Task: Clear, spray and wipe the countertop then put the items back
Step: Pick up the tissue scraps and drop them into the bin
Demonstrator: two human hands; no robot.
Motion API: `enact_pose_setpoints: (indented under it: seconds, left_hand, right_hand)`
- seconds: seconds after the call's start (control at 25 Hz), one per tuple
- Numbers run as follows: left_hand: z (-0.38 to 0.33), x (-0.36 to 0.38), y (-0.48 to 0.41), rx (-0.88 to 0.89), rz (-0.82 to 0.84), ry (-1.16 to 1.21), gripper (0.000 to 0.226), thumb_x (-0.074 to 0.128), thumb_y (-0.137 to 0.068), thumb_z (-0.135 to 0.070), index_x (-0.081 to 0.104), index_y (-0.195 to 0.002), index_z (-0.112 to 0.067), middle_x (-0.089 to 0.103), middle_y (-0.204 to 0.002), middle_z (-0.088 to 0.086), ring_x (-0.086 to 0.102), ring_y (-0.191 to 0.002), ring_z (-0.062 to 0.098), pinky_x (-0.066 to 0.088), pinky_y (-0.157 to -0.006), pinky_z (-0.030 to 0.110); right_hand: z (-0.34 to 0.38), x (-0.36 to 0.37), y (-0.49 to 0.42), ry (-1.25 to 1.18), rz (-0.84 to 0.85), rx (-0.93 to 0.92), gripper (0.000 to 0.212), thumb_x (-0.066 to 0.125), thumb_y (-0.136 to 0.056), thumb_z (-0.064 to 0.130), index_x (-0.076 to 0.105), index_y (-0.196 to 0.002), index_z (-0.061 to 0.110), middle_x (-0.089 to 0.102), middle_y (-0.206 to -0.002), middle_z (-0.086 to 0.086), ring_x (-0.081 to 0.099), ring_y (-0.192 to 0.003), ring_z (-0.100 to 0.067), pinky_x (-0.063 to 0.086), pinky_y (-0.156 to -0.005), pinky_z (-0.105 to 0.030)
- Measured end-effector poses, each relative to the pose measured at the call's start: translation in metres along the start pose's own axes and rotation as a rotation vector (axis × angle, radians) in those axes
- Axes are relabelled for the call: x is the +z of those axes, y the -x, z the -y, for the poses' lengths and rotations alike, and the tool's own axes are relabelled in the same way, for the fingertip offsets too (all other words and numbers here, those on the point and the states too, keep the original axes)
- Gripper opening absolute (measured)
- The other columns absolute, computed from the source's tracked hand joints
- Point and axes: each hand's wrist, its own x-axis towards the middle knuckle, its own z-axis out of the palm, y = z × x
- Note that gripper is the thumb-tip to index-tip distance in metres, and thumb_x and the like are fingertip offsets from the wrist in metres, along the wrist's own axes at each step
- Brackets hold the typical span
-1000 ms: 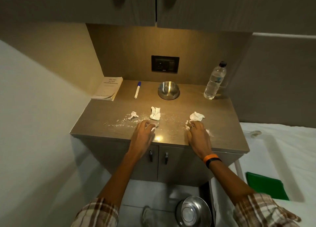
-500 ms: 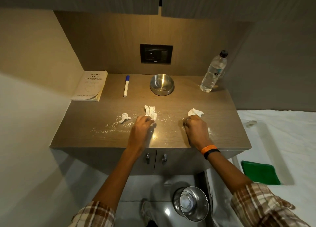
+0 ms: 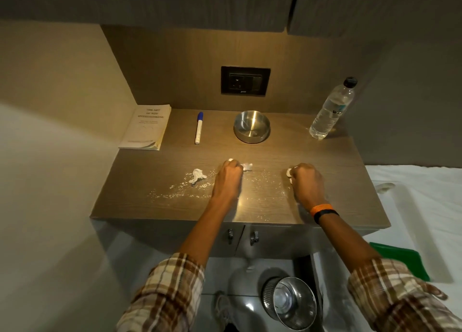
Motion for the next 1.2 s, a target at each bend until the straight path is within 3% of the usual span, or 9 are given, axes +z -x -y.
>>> enact_pose_setpoints:
  seconds: [0.12,0.28,0.4,0.64,0.72,0.88,1.04,1.12,1.2]
  left_hand:
    - [0.013,-0.013,0.012,-0.012,-0.068,0.112,0.022,0.065,-0.091,-0.002,0.069,-0.113,-0.003,0.067,-0.122,0.012,0.061,-0.114,0.023,0.056,-0.094,0.034]
    - [0.063,-0.040,0.025,-0.208,-0.202,0.177,0.026,0.057,-0.096,-0.002,0.067,-0.120,-0.004,0.065,-0.124,0.012,0.063,-0.107,0.020,0.058,-0.090,0.033]
    - [0.092,-0.051,0.032,-0.161,-0.128,0.167,0.029,0.065,-0.094,-0.011,0.066,-0.123,-0.005,0.067,-0.123,0.012,0.063,-0.109,0.020,0.054,-0.090,0.024]
    - [0.092,-0.048,0.037,-0.154,-0.024,0.082,0.020,0.066,-0.093,-0.008,0.072,-0.112,-0.008,0.070,-0.116,0.009,0.066,-0.104,0.017,0.058,-0.090,0.028]
    - [0.081,-0.053,0.040,-0.175,-0.085,0.150,0.017,0.066,-0.093,-0.006,0.073,-0.108,-0.007,0.071,-0.111,0.008,0.068,-0.097,0.016,0.060,-0.083,0.026]
    - [0.029,-0.050,0.074,-0.086,-0.207,0.265,0.023,0.075,-0.085,-0.004,0.074,-0.107,-0.008,0.075,-0.105,0.007,0.067,-0.087,0.008,0.047,-0.071,0.002]
    - [-0.032,-0.001,0.133,0.017,-0.171,0.400,0.023,0.081,-0.077,0.002,0.077,-0.097,-0.009,0.077,-0.099,0.006,0.071,-0.089,0.015,0.056,-0.078,0.020]
    - [-0.055,0.036,0.162,-0.060,-0.115,0.519,0.022,0.079,-0.078,0.004,0.078,-0.096,-0.009,0.076,-0.099,0.005,0.071,-0.088,0.012,0.057,-0.080,0.021]
    - [-0.075,0.083,0.188,-0.174,0.023,0.600,0.019,0.074,-0.082,0.003,0.078,-0.095,-0.010,0.077,-0.098,0.003,0.069,-0.085,0.008,0.055,-0.079,0.019]
  right_hand:
    - [0.029,0.002,-0.003,-0.139,-0.054,-0.067,0.012,0.062,-0.095,0.008,0.073,-0.089,0.007,0.068,-0.093,-0.011,0.063,-0.089,-0.026,0.052,-0.075,-0.034]
    - [0.089,0.007,-0.010,-0.332,-0.048,-0.116,0.009,0.066,-0.093,0.007,0.074,-0.093,0.004,0.071,-0.100,-0.013,0.066,-0.092,-0.027,0.057,-0.081,-0.041]
    - [0.116,0.015,-0.011,-0.342,-0.034,-0.138,0.012,0.063,-0.093,0.007,0.075,-0.094,0.003,0.072,-0.104,-0.013,0.067,-0.092,-0.027,0.058,-0.082,-0.042]
    - [0.130,0.026,-0.006,-0.211,0.023,-0.256,0.011,0.062,-0.093,0.007,0.072,-0.094,0.003,0.069,-0.109,-0.013,0.062,-0.098,-0.027,0.056,-0.084,-0.039]
    - [0.126,0.022,-0.001,-0.219,-0.010,-0.273,0.008,0.064,-0.093,0.006,0.072,-0.092,0.004,0.070,-0.105,-0.012,0.063,-0.097,-0.027,0.056,-0.082,-0.039]
    - [0.092,0.010,0.036,-0.418,-0.100,-0.189,0.006,0.069,-0.086,0.007,0.076,-0.088,0.006,0.073,-0.101,-0.008,0.065,-0.093,-0.025,0.055,-0.078,-0.036]
    - [0.034,0.023,0.117,-0.522,-0.151,-0.063,0.011,0.068,-0.082,0.007,0.076,-0.080,0.015,0.075,-0.100,0.002,0.066,-0.090,-0.015,0.054,-0.076,-0.028]
    - [-0.001,0.042,0.156,-0.520,-0.079,0.026,0.014,0.067,-0.082,0.007,0.076,-0.076,0.016,0.076,-0.101,0.003,0.067,-0.092,-0.013,0.051,-0.077,-0.023]
    - [-0.041,0.074,0.189,-0.503,0.038,0.149,0.014,0.065,-0.081,0.004,0.078,-0.077,0.010,0.077,-0.097,-0.004,0.070,-0.091,-0.020,0.054,-0.080,-0.030]
